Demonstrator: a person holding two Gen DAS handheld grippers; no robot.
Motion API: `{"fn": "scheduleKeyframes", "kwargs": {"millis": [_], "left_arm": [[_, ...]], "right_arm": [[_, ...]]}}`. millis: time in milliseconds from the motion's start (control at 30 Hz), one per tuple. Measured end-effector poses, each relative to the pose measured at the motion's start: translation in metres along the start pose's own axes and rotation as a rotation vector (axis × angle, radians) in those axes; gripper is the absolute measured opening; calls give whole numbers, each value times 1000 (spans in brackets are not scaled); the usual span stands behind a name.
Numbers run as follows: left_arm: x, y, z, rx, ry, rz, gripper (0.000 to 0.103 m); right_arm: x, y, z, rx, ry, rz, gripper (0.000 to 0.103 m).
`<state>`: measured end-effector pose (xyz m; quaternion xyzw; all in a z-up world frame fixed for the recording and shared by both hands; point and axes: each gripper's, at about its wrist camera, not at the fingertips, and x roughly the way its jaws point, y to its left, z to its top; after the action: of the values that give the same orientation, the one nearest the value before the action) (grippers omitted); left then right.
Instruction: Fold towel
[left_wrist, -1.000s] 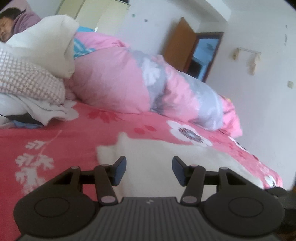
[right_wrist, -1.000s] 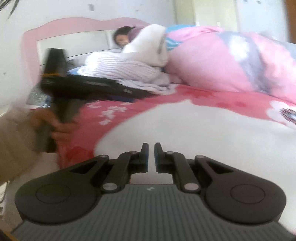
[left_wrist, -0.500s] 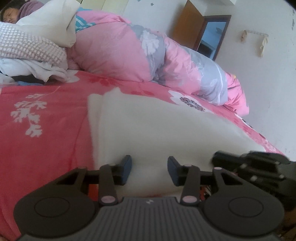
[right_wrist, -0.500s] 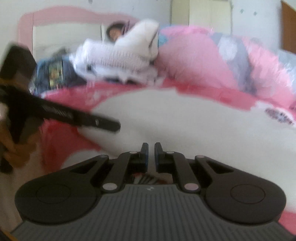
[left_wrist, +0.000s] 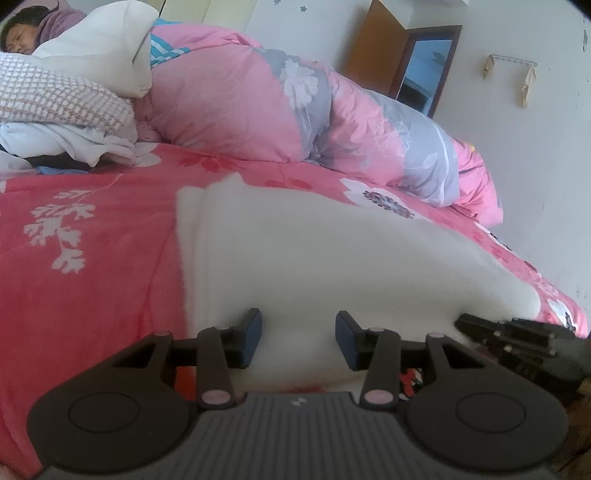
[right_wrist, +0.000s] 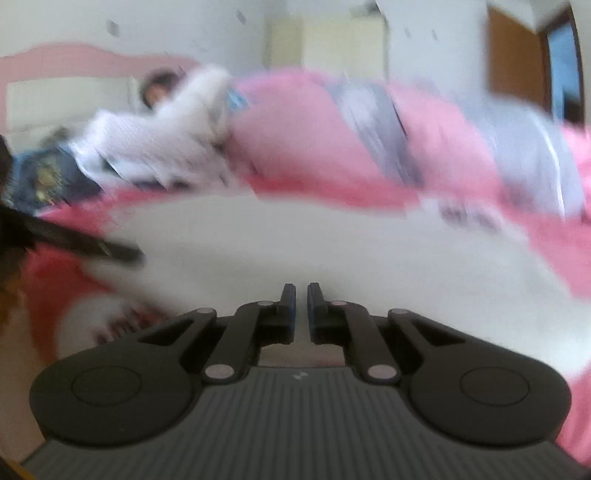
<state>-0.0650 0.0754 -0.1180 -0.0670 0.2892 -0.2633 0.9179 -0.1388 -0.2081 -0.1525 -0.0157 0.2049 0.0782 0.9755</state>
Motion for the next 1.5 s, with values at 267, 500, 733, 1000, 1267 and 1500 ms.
{"fn": "scheduleKeyframes", "kwargs": {"millis": [267,500,733,1000,1267,1500], "left_arm": [[0,2,1,-10,7,-2,46],[0,-1,3,-8,19,8,46],[0,-2,3,-7,22,14,46],[-2,-1,4,-12,31,13,46],[-10,-2,9,14,31,22,46],[-27,-19,29,63,-47,23,53]], "right_arm": [[-33,-5,14,-40,-102,-129,5],[-26,-46,-10,65,-22,-165,5],[-48,-82,-21,161,-70,-289,4],[-61,-107,-17,245,-77,-366,4],[-62,-154,-24,472,-65,-383,5],[-92,-144,3,516,-189,-304,10]]}}
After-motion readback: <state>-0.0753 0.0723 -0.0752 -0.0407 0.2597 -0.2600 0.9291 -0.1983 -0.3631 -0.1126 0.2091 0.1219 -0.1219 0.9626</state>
